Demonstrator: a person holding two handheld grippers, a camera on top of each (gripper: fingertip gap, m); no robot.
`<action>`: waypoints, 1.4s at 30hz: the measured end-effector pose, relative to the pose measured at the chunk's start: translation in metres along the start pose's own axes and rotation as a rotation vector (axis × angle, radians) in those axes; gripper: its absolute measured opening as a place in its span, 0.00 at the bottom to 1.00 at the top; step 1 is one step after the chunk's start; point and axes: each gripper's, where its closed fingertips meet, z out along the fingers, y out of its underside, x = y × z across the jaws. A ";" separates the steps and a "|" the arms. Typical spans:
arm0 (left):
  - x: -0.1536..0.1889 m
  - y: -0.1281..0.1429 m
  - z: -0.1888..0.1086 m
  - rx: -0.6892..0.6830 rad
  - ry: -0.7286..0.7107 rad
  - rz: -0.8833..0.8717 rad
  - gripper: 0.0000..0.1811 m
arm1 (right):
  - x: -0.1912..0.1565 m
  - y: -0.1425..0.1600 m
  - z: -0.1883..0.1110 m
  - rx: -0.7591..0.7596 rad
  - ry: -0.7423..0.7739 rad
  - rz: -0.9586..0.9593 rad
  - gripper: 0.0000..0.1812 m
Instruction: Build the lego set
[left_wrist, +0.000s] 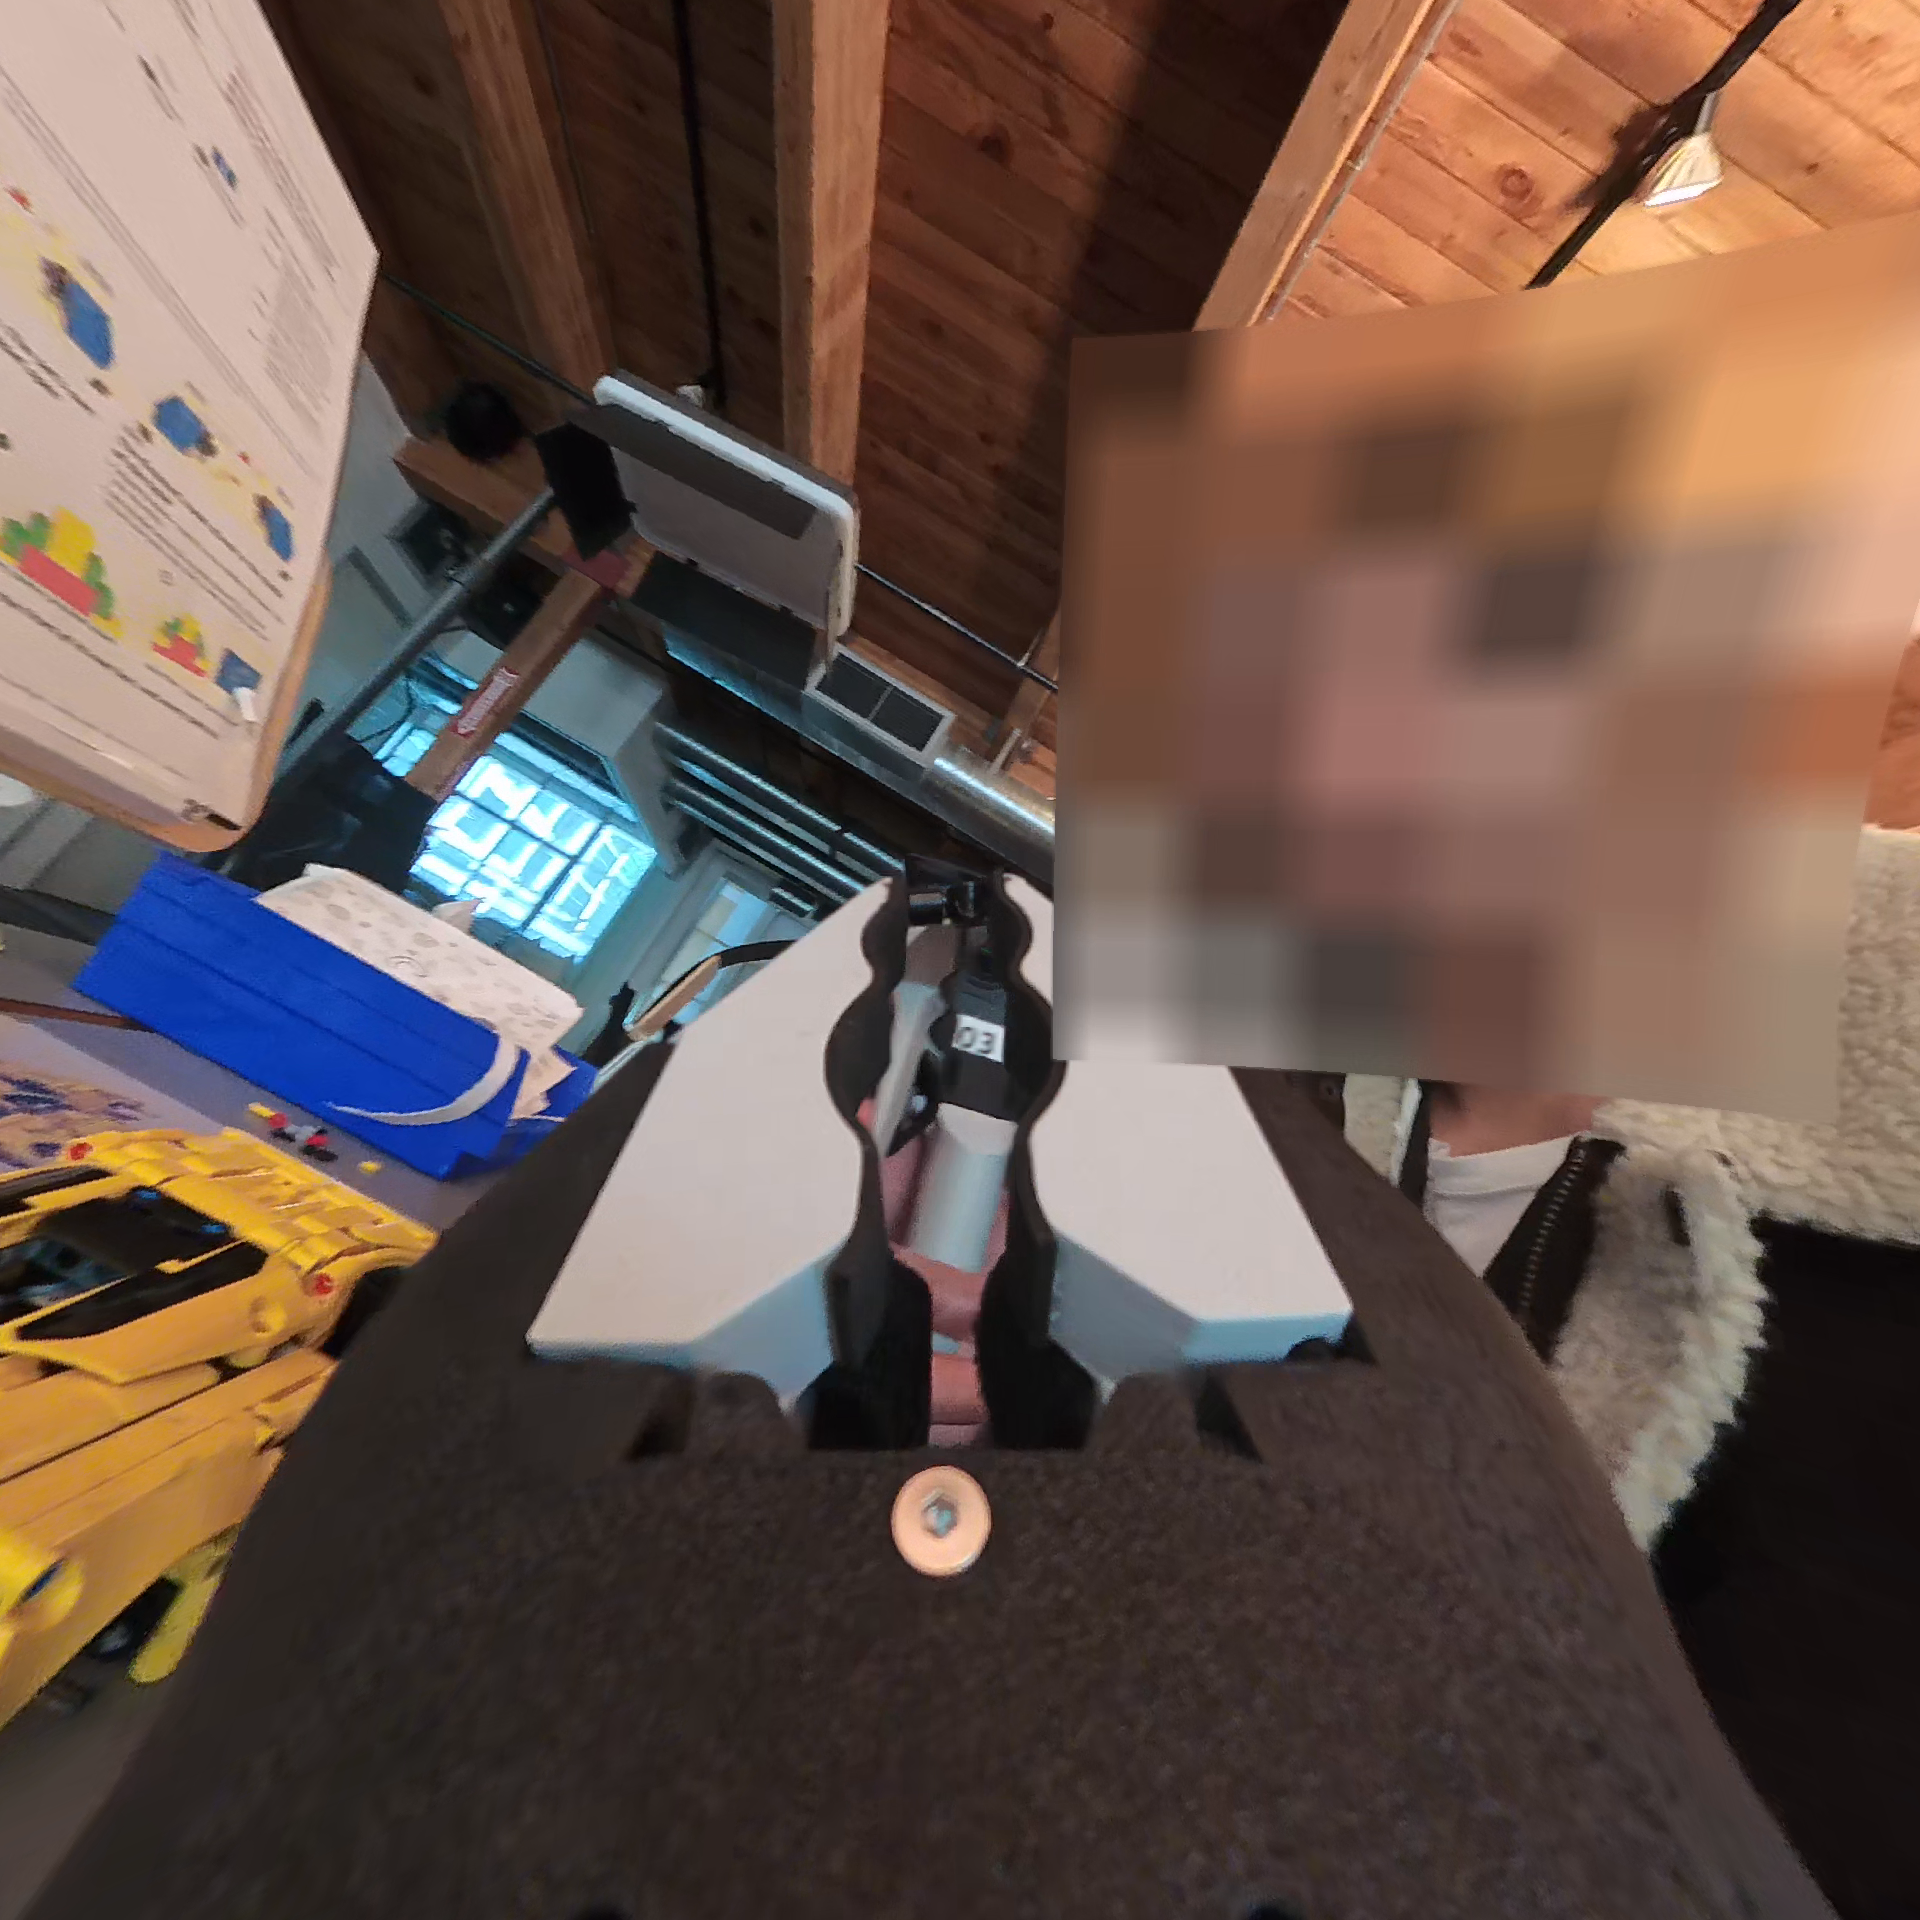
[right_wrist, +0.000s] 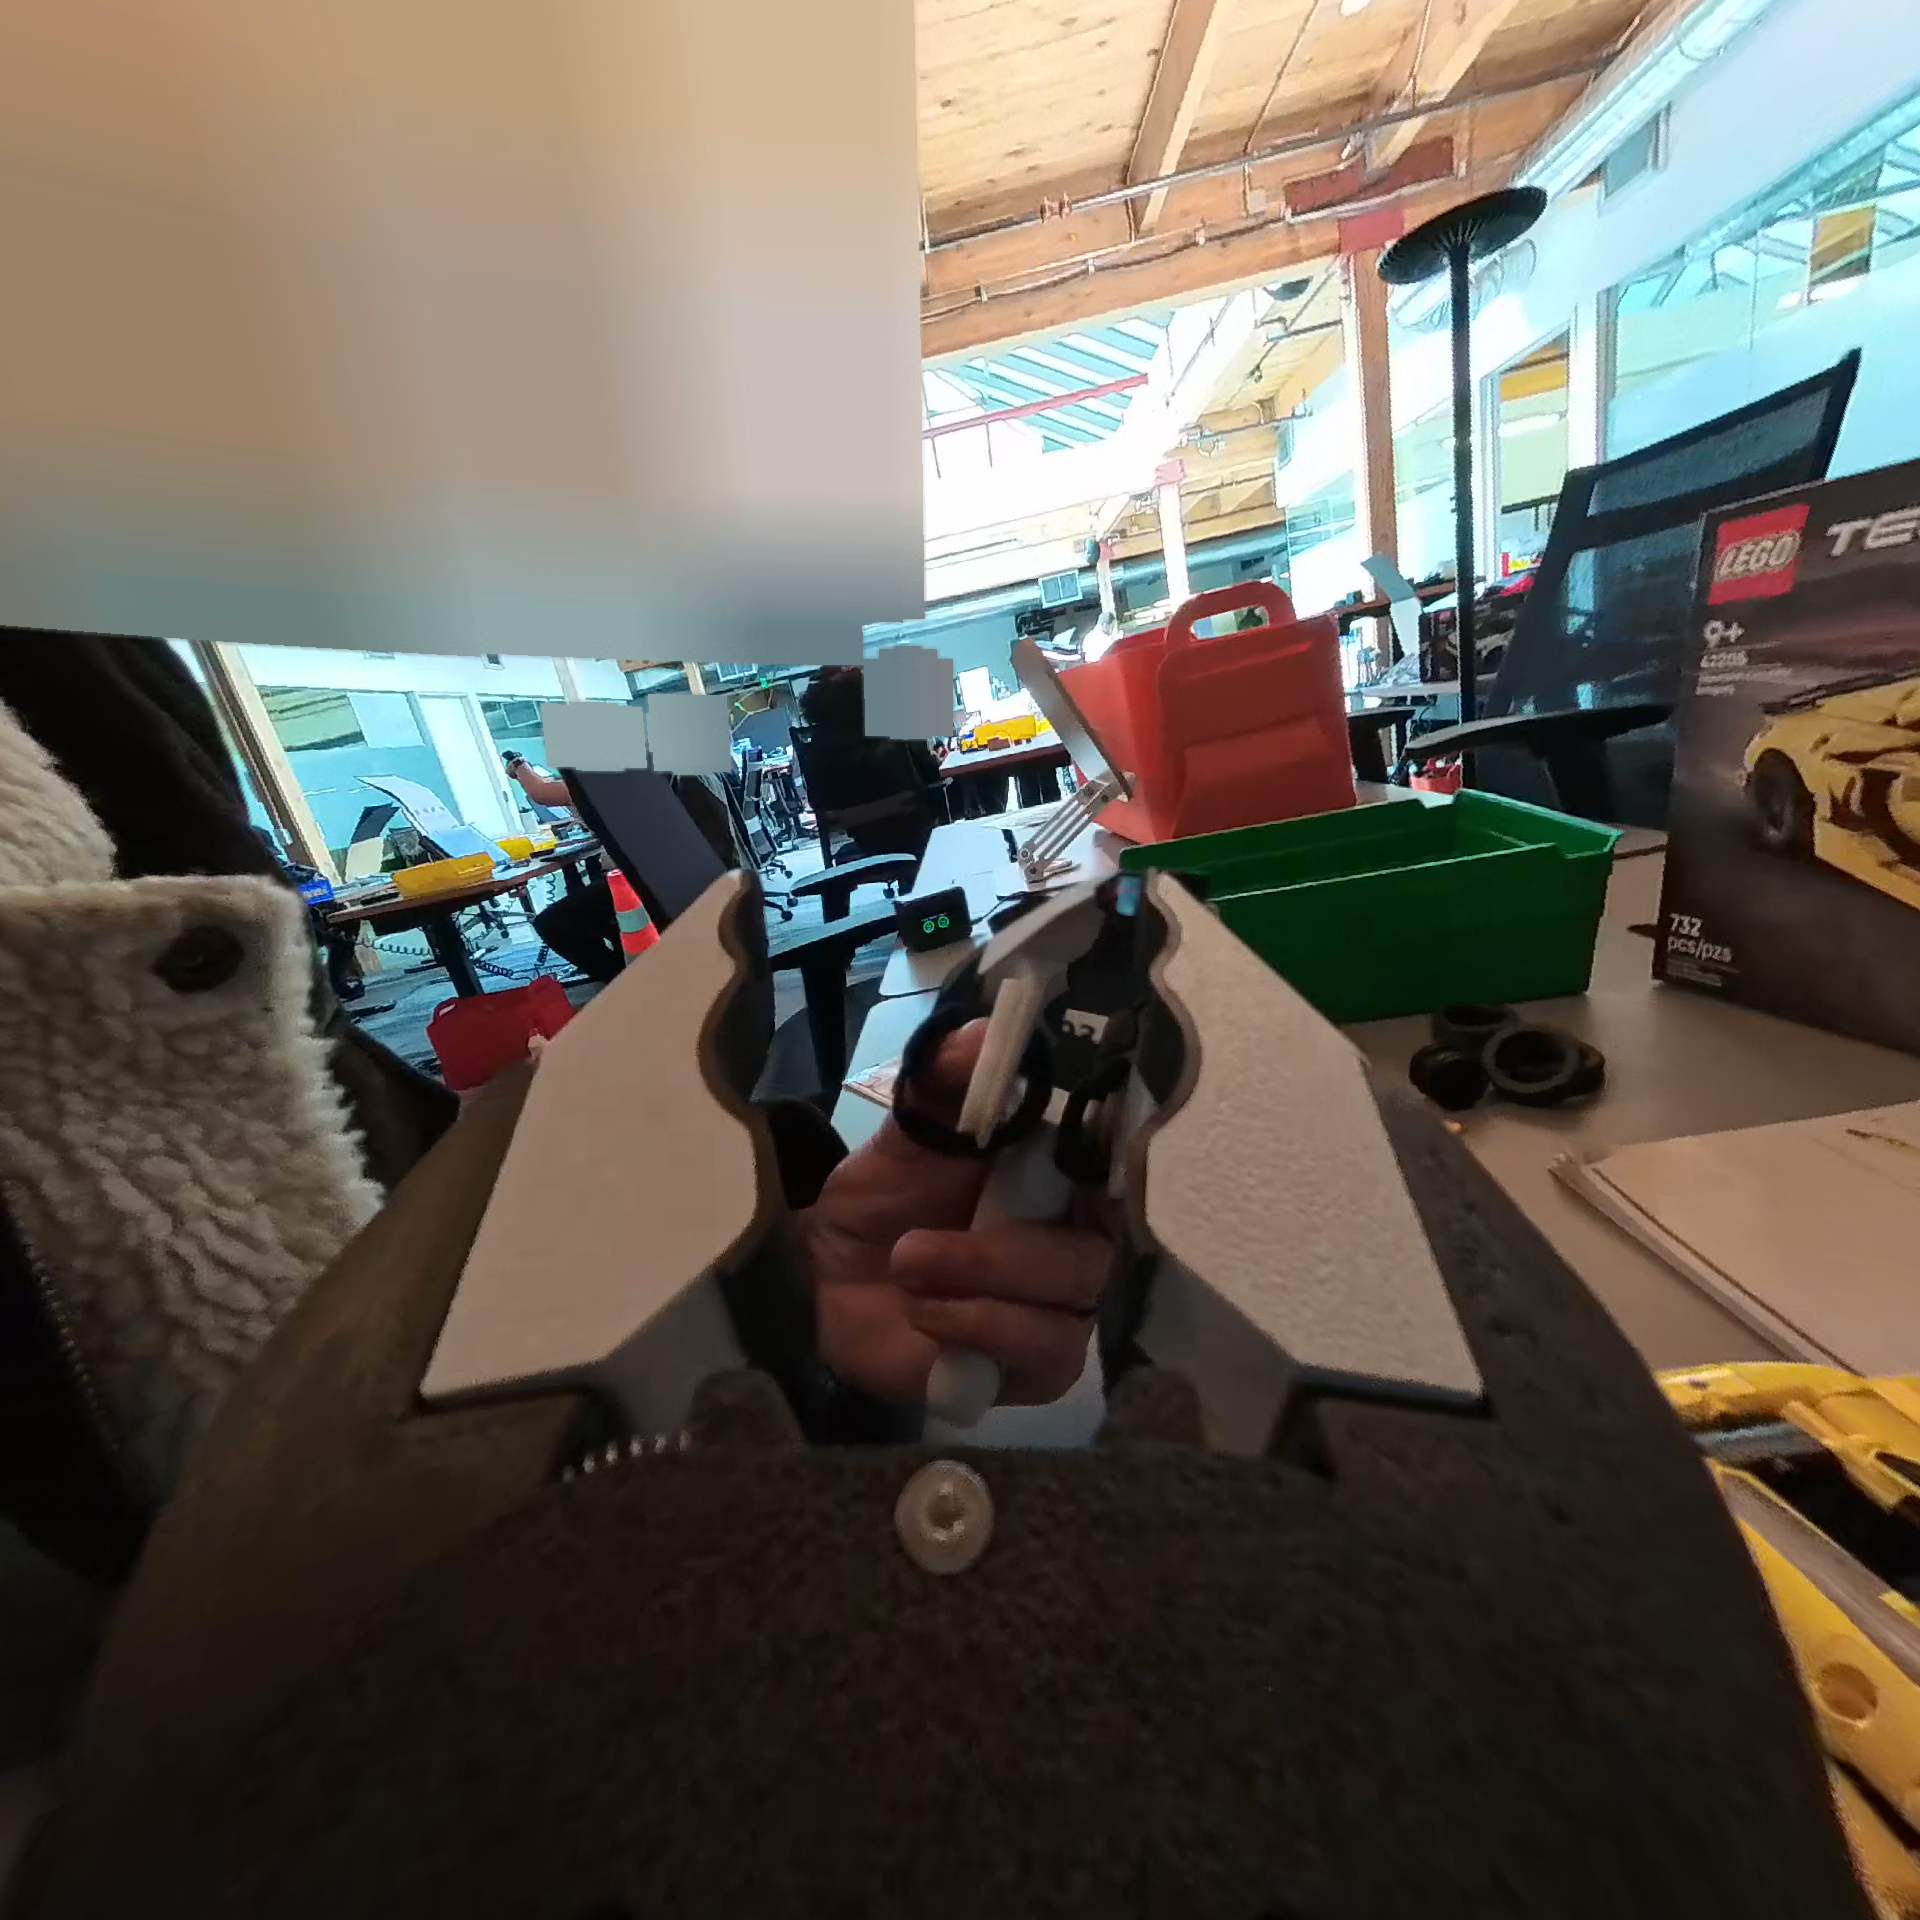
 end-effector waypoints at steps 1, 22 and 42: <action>-0.001 0.001 0.000 -0.007 -0.008 0.007 0.08 | -0.001 0.001 0.001 -0.003 0.002 -0.008 0.40; -0.004 0.002 0.000 -0.017 -0.040 0.044 0.08 | -0.012 0.022 0.009 -0.112 -0.015 -0.085 0.40; -0.005 -0.002 -0.002 -0.006 -0.048 0.045 0.08 | 0.008 0.015 0.003 -0.090 0.080 -0.093 0.41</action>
